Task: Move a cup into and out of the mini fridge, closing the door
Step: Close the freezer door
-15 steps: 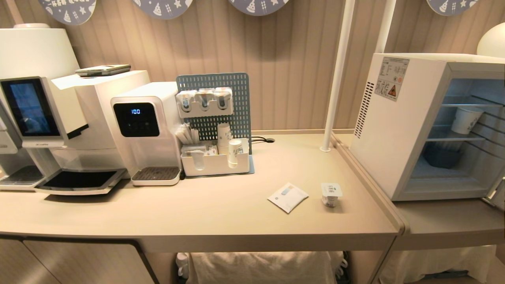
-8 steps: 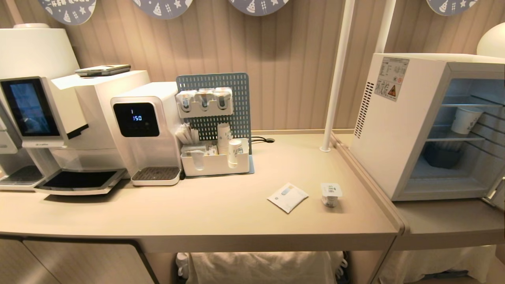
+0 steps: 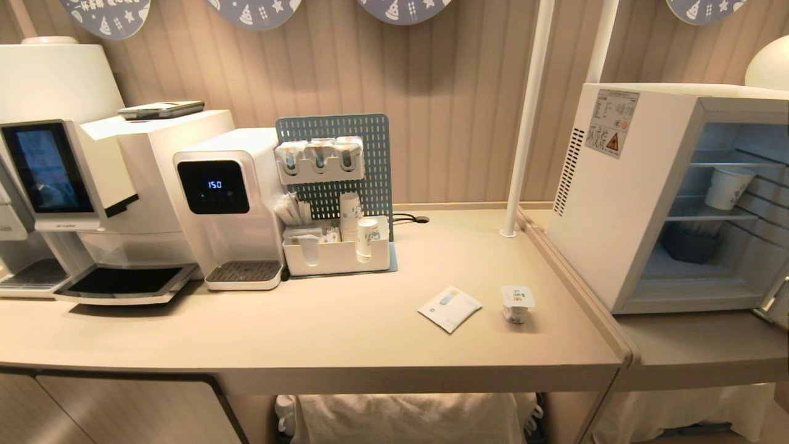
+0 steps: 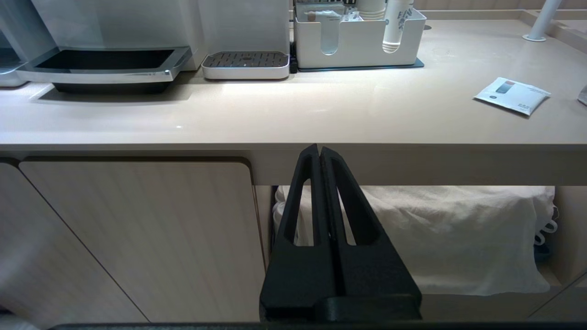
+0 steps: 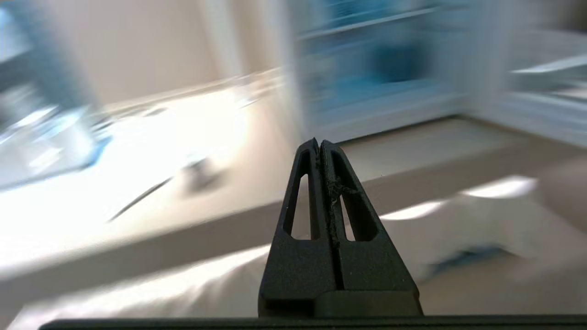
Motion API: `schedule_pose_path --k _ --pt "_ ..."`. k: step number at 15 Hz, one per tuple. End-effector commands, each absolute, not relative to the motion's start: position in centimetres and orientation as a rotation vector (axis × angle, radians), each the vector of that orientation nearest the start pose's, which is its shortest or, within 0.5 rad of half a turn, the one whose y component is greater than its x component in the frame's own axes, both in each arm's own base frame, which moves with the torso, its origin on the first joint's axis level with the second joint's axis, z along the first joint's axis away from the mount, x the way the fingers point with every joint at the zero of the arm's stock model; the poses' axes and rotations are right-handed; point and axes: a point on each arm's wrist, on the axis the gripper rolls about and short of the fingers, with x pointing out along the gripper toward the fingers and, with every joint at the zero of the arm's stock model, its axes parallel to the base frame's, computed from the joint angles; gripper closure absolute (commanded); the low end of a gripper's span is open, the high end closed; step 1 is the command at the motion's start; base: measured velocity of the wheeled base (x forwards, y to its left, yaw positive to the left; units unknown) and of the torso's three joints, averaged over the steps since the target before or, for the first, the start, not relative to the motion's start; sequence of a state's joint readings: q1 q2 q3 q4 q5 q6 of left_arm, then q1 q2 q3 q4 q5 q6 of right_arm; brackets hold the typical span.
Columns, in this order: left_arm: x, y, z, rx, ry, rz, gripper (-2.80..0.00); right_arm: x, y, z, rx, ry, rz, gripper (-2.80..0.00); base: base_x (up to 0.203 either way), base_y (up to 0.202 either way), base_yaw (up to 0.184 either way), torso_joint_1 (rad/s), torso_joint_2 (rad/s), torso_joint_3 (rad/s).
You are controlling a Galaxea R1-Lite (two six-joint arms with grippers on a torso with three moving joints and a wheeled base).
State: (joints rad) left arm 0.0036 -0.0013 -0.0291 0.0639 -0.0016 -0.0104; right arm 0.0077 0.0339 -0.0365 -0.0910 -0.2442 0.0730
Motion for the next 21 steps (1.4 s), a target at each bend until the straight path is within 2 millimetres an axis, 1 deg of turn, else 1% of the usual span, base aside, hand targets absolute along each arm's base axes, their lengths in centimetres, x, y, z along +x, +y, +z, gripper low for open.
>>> schedule_pose_path --k 1,2,3,4,6,16,17,19,21 --pt "-2.5 0.0 7.7 -0.011 0.035 0.002 0.0 -2.5 -0.2 8.3 0.07 -0.03 -0.065 0.0 0.0 0.0 0.0 0.0 0.0 0.0" --pt "-2.5 0.0 7.7 -0.011 0.035 0.002 0.0 -2.8 -0.1 7.6 0.05 0.088 -0.047 0.0 0.0 0.0 0.0 0.0 0.0 0.0" --pt "-2.5 0.0 7.7 -0.011 0.035 0.002 0.0 -3.0 -0.1 7.2 0.022 0.165 -0.03 0.0 0.0 0.0 0.0 0.0 0.0 0.0" --pt "-2.5 0.0 7.7 -0.011 0.035 0.002 0.0 -3.1 -0.1 7.2 -0.026 0.172 -0.009 0.0 0.0 0.0 0.0 0.0 0.0 0.0" --pt "-2.5 0.0 7.7 -0.011 0.035 0.002 0.0 -3.1 0.0 7.6 -0.053 0.146 0.005 0.0 0.0 0.0 0.0 0.0 0.0 0.0" --pt "-2.5 0.0 7.7 -0.011 0.035 0.002 0.0 -3.0 0.0 7.5 -0.033 0.141 0.009 0.0 0.0 0.0 0.0 0.0 0.0 0.0" --pt "-2.5 0.0 7.7 -0.011 0.035 0.002 0.0 -2.9 0.0 7.4 -0.035 0.117 0.011 0.0 0.0 0.0 0.0 0.0 0.0 0.0" --pt "-2.5 0.0 7.7 -0.011 0.035 0.002 0.0 -2.3 0.0 7.6 -0.044 0.005 0.013 0.0 0.0 0.0 0.0 0.0 0.0 0.0" --pt "-2.5 0.0 7.7 -0.011 0.035 0.002 0.0 -2.3 0.0 7.5 -0.019 0.004 0.006 0.0 0.0 0.0 0.0 0.0 0.0 0.0"
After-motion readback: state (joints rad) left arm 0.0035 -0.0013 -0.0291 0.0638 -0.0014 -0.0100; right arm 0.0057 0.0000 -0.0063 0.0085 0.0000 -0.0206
